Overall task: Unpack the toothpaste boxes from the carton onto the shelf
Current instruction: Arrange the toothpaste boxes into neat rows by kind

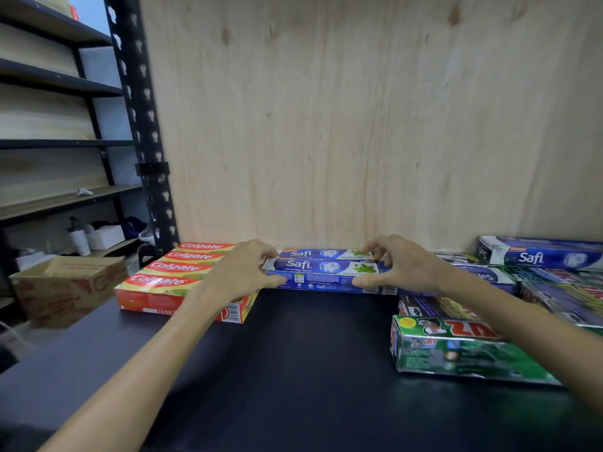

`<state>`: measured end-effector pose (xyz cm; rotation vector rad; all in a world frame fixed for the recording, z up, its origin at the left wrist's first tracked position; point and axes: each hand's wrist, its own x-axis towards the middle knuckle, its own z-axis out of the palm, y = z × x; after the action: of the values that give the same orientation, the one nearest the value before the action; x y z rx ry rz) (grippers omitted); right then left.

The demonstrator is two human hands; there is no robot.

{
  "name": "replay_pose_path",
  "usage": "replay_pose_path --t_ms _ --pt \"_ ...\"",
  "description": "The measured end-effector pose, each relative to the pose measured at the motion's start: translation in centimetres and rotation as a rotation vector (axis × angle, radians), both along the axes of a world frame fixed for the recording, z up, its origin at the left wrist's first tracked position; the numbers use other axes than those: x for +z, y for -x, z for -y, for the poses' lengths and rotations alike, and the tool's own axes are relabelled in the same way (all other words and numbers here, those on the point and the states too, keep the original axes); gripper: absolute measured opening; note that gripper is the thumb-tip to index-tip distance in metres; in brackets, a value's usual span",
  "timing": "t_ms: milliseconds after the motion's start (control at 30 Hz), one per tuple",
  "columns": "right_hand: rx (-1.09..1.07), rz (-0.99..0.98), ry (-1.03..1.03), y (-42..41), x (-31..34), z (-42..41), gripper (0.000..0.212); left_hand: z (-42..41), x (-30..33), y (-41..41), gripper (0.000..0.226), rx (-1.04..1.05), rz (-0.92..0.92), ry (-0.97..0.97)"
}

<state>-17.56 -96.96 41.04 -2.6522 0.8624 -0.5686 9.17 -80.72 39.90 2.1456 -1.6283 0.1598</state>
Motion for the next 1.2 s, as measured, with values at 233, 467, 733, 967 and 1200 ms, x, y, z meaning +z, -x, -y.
replay_pose_path --t_ms 233,467,733,967,1200 --pt "-0.095 0.099 0.075 7.2 1.2 1.6 0.032 0.6 0.3 4.7 0.054 -0.088 0.027 0.112" --pt "-0.182 -0.019 0.258 14.4 0.1 4.1 0.013 5.4 0.5 12.6 0.035 -0.333 -0.114 0.155" --pt "-0.304 -0.192 0.29 17.3 -1.0 4.9 0.056 9.5 -1.6 15.1 0.046 -0.278 0.086 0.079" --pt "-0.291 -0.241 0.314 16.5 -0.2 5.1 0.055 10.4 -2.9 15.5 0.054 -0.272 0.289 0.135" --pt "-0.287 -0.161 0.254 17.0 -0.7 5.4 0.053 10.4 -3.7 14.8 0.038 -0.33 0.237 0.208"
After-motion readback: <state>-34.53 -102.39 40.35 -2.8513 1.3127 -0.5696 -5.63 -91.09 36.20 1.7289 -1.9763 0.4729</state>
